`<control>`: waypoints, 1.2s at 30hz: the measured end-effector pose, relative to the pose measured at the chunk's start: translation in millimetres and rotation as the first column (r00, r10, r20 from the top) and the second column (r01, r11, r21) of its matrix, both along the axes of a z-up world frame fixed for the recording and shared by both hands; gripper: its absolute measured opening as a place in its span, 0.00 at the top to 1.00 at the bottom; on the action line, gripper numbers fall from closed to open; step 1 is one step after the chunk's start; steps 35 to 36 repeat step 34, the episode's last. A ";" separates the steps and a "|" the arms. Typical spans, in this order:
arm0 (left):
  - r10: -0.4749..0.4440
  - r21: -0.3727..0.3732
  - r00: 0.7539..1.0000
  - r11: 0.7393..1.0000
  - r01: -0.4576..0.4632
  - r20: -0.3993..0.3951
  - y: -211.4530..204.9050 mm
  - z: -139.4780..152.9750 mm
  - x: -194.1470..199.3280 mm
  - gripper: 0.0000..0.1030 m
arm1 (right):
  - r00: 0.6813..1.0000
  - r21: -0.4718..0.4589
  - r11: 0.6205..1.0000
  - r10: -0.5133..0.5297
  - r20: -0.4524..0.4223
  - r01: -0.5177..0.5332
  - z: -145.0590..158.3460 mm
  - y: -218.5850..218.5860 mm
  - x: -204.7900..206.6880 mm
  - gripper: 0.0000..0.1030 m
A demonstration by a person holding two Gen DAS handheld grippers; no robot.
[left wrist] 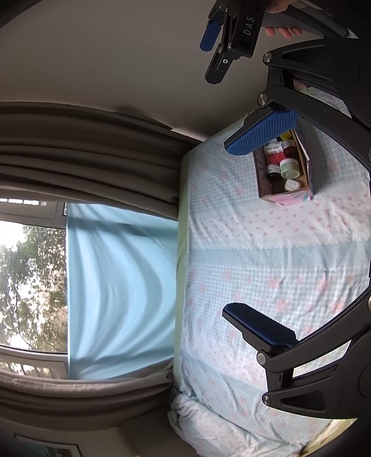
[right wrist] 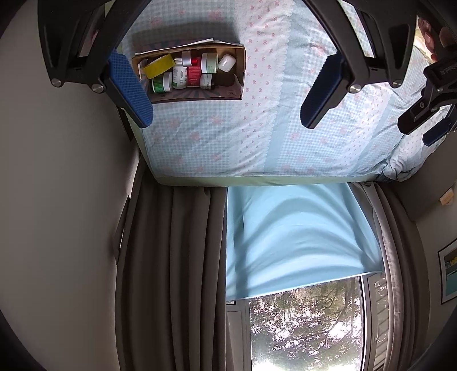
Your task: Organize rigid objects
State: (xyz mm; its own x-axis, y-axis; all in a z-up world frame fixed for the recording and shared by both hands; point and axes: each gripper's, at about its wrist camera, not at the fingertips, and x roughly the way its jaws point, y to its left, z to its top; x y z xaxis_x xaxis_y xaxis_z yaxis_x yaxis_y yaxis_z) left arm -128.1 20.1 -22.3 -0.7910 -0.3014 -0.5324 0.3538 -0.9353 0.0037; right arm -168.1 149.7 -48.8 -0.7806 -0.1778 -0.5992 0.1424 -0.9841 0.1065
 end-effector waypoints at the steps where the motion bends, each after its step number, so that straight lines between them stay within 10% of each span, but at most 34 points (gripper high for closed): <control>1: 0.001 -0.004 1.000 1.000 -0.001 0.001 0.0 0.0 -0.2 0.00 | 1.000 -0.001 1.000 0.000 -0.002 0.000 0.4 0.2 -0.4 0.00; 36: 0.029 -0.041 0.999 0.999 -0.030 -0.021 -15.3 5.5 -5.1 0.00 | 1.000 0.024 1.000 -0.011 0.019 0.010 0.5 -8.1 -22.2 0.00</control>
